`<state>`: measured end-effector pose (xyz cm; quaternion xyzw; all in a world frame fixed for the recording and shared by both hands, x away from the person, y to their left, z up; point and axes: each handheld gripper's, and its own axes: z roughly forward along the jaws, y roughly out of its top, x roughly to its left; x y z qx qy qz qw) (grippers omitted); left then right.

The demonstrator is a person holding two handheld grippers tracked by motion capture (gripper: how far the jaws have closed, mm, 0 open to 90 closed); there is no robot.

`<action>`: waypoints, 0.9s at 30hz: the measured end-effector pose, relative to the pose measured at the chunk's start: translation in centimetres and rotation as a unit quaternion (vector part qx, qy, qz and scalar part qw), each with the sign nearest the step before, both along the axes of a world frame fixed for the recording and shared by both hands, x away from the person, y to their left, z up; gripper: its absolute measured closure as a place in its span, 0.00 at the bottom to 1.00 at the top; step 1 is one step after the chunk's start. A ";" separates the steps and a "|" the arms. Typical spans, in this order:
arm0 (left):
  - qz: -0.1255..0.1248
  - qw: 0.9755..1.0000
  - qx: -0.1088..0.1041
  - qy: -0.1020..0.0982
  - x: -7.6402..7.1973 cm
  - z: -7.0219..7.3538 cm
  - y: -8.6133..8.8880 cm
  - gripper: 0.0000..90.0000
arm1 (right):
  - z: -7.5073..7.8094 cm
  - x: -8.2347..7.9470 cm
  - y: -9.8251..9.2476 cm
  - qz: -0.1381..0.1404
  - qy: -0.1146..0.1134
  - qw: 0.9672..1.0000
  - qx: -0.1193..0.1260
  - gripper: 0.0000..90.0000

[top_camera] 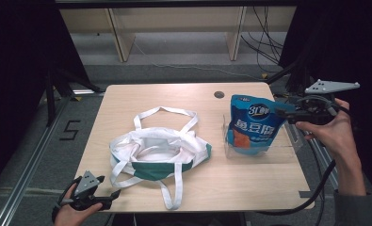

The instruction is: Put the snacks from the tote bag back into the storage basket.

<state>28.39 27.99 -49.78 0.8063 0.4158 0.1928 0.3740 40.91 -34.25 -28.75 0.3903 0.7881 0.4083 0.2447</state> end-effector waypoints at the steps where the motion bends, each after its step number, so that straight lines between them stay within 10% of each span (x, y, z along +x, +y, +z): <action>1: -0.008 1.000 0.006 -0.002 0.0 0.1 0.1 0.21 | -0.1 -0.1 -0.1 0.002 0.002 1.000 -0.003 0.37; 24: -0.004 1.000 0.001 -0.001 -0.1 -0.1 0.0 0.21 | -7.4 -3.2 -1.6 -0.059 0.043 0.997 0.038 0.34; 27: -0.027 0.999 0.035 0.004 0.1 0.2 0.3 0.21 | -8.7 -3.3 -1.4 -0.068 0.052 0.996 0.041 0.37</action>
